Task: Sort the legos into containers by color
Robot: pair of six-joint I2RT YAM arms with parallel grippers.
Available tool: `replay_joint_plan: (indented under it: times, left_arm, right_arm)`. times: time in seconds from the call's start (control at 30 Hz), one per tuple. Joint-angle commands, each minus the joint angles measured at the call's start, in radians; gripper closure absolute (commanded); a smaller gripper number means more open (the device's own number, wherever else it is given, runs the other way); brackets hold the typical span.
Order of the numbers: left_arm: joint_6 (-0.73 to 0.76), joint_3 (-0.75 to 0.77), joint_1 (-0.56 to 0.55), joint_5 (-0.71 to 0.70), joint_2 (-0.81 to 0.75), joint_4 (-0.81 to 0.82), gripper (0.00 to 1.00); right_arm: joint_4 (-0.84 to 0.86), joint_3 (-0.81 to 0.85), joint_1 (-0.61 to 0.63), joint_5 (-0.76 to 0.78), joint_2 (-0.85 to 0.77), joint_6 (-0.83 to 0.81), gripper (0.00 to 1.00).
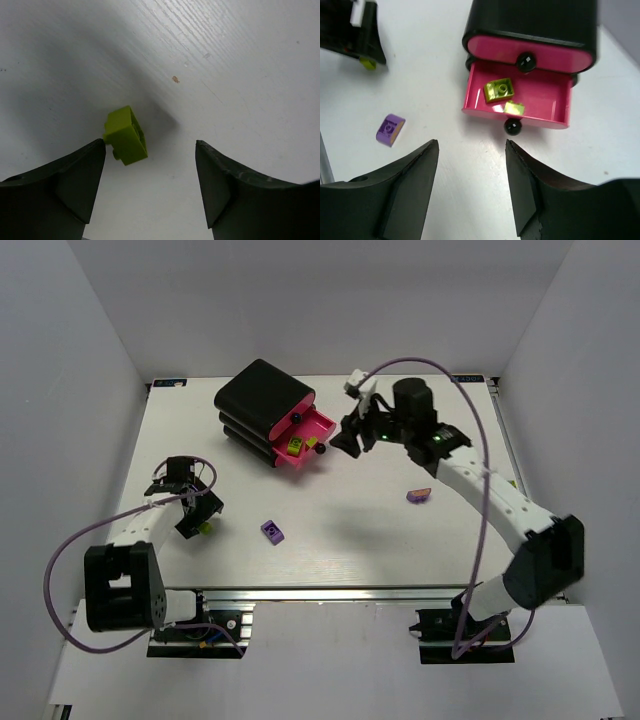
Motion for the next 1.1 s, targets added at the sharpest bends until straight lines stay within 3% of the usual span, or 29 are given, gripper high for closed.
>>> replay_joint_plan:
  times: [0.0,0.1,0.23,0.37,0.5,0.6,0.63,0.73,0.83,0.93,1.07]
  left_arm:
    - [0.000,0.018,0.016,0.050,0.054,0.044,0.19]
    - [0.003,0.022,0.025,0.049,0.085,0.049,0.28]
    - [0.014,0.039,0.025,0.054,0.060,0.037,0.48]
    - [0.083,0.077,0.007,0.070,-0.065,0.017,0.74]
    - [0.166,0.101,-0.002,0.230,-0.173,0.028,1.00]
    - [0.268,0.117,-0.011,0.513,-0.193,0.095,1.00]
    - [0.279,0.114,-0.043,0.673,-0.193,0.171,1.00]
    - [0.304,0.154,-0.114,0.791,-0.162,0.270,1.00]
    - [0.341,0.266,-0.229,0.741,-0.101,0.276,1.00]
    - [0.391,0.396,-0.339,0.660,-0.029,0.240,1.00]
    - [0.451,0.536,-0.448,0.470,0.091,0.193,1.00]
  right_arm:
    - [0.043,-0.113,-0.031,-0.045,-0.128,0.015,0.38]
    - [0.041,-0.205,-0.059,-0.043,-0.210,0.017,0.38]
    - [0.044,-0.288,-0.097,-0.040,-0.285,0.025,0.38]
    - [0.026,-0.347,-0.142,-0.042,-0.350,0.019,0.38]
    - [-0.002,-0.384,-0.180,-0.037,-0.396,0.014,0.38]
    - [-0.014,-0.407,-0.195,-0.019,-0.430,0.022,0.38]
    - [-0.013,-0.416,-0.205,-0.010,-0.439,0.023,0.38]
    - [0.003,-0.451,-0.226,0.038,-0.465,0.035,0.35]
    - [0.012,-0.483,-0.246,0.066,-0.477,0.042,0.39]
    - [0.021,-0.508,-0.263,0.070,-0.486,0.045,0.51]
    - [0.036,-0.514,-0.289,0.079,-0.494,0.058,0.88]
